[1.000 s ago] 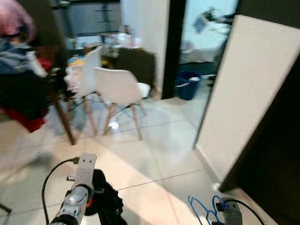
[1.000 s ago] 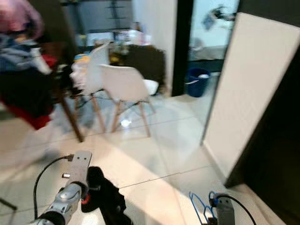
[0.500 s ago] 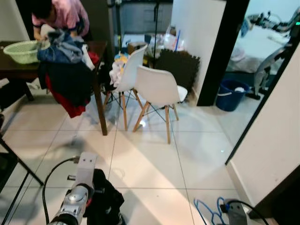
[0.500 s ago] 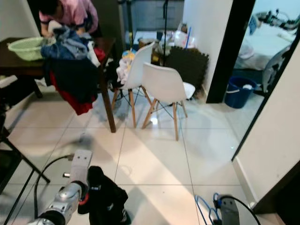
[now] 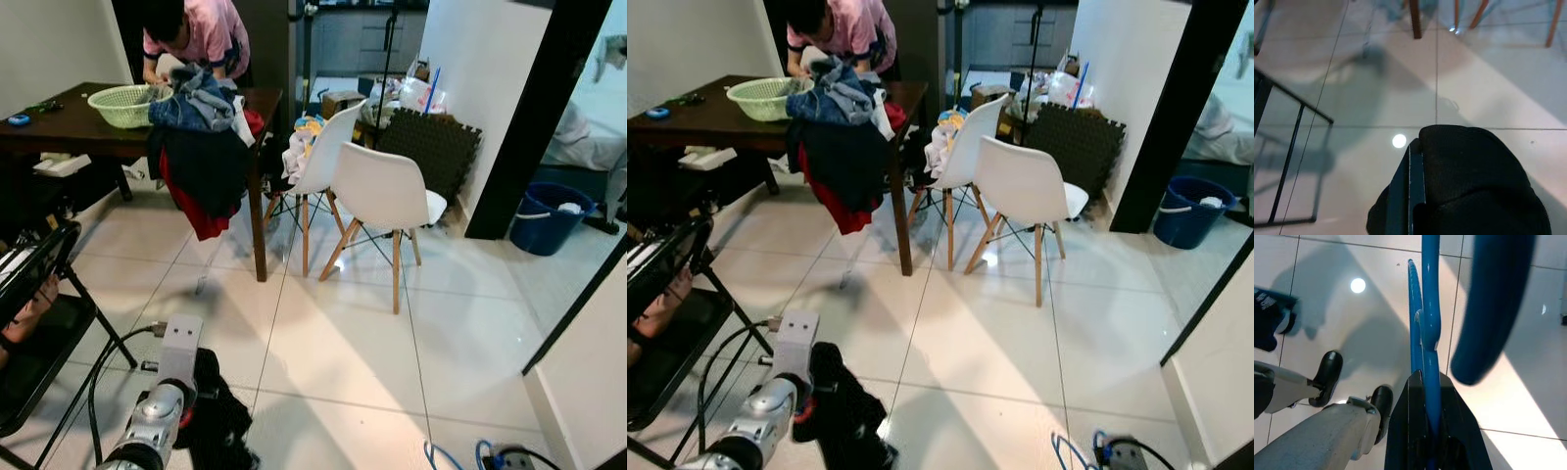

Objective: Hang hanger

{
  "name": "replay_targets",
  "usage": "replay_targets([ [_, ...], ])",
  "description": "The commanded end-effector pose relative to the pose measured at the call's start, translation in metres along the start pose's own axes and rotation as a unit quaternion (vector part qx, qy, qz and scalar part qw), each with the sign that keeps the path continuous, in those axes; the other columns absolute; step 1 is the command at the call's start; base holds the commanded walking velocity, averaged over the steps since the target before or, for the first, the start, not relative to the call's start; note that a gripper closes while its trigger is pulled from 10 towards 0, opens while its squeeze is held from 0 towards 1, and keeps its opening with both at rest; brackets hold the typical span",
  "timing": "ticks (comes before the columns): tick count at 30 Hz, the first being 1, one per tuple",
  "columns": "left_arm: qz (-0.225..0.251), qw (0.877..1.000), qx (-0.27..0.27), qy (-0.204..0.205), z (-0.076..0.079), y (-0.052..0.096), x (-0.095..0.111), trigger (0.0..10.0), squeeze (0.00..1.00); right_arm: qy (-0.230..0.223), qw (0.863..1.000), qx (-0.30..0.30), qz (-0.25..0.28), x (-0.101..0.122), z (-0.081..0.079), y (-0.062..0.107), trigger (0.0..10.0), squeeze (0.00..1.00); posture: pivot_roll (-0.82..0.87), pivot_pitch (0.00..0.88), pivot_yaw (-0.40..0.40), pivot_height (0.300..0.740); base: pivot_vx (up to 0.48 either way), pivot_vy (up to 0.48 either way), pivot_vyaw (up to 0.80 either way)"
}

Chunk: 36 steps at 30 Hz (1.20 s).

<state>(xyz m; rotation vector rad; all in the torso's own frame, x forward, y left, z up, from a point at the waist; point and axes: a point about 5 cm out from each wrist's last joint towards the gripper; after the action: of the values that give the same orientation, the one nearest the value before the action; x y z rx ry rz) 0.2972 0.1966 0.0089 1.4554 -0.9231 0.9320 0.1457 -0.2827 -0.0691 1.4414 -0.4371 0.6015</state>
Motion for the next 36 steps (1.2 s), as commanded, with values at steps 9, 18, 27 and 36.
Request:
replay_targets([
  [9,0.048,0.999,-0.009,-0.011,0.000,-0.006,0.024,10.0,0.00,0.028,0.999,0.008,0.038,0.036,-0.021,-0.017,10.0,0.00,0.21,0.000,-0.005,0.740,0.388,0.000,0.00],
  [18,0.062,0.998,-0.007,-0.010,0.000,-0.007,0.029,10.0,0.00,0.050,0.995,-0.004,0.083,0.074,0.001,-0.018,10.0,0.00,0.20,0.000,-0.004,0.740,0.398,0.000,0.18],
  [27,0.124,0.992,0.010,-0.008,-0.011,-0.010,0.060,10.0,0.00,0.103,0.978,0.019,0.182,0.102,0.033,0.002,10.0,0.00,0.21,0.000,-0.004,0.740,0.404,0.000,0.80],
  [36,0.209,0.978,0.019,0.001,-0.018,-0.009,0.106,10.0,0.00,0.119,0.967,0.019,0.225,0.124,0.018,-0.001,10.0,0.00,0.21,0.000,-0.003,0.740,0.405,0.000,0.71],
])
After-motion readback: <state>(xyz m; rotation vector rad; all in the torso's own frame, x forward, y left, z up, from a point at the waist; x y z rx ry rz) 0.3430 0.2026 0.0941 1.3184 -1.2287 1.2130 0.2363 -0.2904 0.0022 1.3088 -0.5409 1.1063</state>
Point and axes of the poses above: a point about 5 cm out from each wrist's last joint towards the gripper, its own y axis pointing back from the gripper into the wrist, its own x axis along the axis of the wrist's last joint, z = x × y, and after that the axes turned 7 degrees about y, right-handed
